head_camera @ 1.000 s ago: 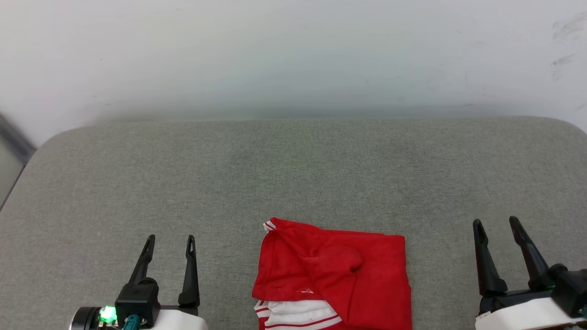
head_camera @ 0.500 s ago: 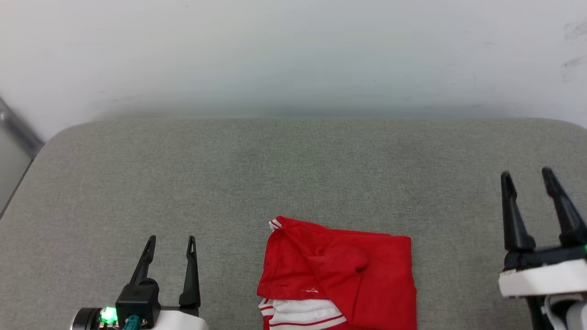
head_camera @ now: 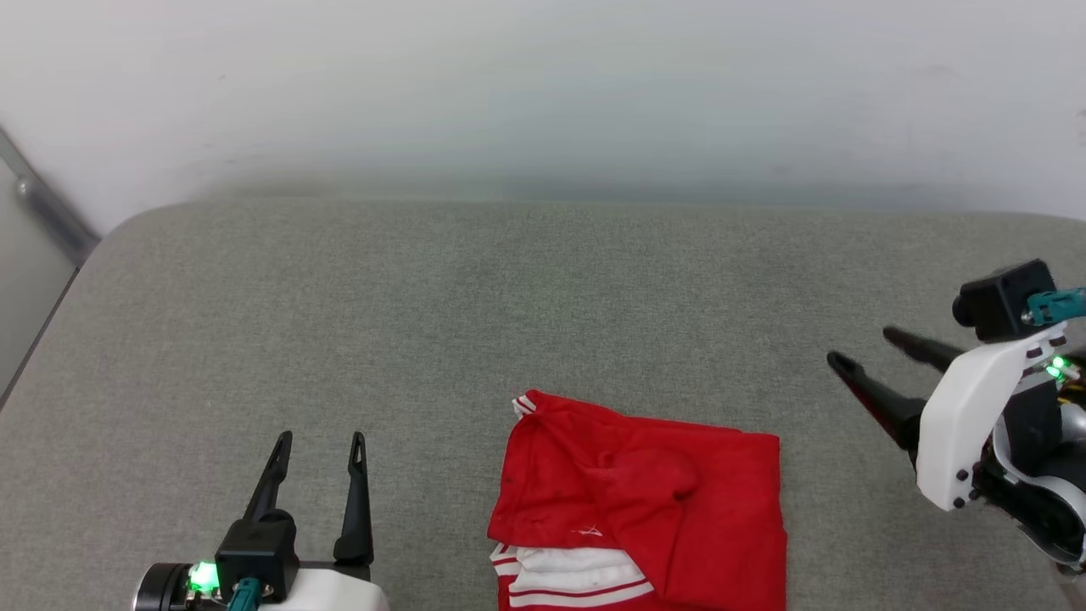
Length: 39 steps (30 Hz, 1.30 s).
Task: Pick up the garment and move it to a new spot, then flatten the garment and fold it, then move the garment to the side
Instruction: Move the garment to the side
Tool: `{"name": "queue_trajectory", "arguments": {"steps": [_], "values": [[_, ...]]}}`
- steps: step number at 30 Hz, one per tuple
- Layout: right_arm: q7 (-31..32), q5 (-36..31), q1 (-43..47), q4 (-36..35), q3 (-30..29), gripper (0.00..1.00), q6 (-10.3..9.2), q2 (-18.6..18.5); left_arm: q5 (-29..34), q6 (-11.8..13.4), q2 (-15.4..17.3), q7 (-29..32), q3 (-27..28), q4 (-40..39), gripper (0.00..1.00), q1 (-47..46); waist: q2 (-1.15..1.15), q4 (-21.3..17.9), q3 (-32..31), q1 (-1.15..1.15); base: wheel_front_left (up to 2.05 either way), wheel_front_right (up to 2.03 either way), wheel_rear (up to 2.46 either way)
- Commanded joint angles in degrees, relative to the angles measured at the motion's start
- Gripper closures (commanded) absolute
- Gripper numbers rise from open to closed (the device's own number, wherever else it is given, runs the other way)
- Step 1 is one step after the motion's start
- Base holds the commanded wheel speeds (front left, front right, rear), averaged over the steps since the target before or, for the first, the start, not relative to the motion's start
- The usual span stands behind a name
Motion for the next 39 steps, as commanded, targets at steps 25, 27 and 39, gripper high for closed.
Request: {"name": "queue_trajectory", "arguments": {"steps": [25, 27, 39], "values": [[17.77, 20.34, 6.06, 17.25, 3.2, 0.0, -0.05, 7.35, -0.19, -0.53, -1.21, -0.13, -3.0, -1.17, 0.0, -7.48, 0.0, 7.18, 11.08, 0.0, 0.0, 0.0, 0.0], [16.94, 20.17, 5.88, 18.72, 4.48, 0.0, -0.07, 8.12, -0.2, -0.45, -1.25, -0.13, -3.18, -1.02, 0.0, -7.96, 0.0, 7.39, 11.42, 0.0, 0.0, 0.0, 0.0], [10.57, 20.57, 1.92, 18.95, 10.7, 1.0, -0.06, 5.95, -0.28, -0.05, -1.36, -0.13, -3.15, -0.25, 0.0, -7.26, 0.0, 7.05, 9.91, 0.0, 0.0, 0.0, 0.0]]}}
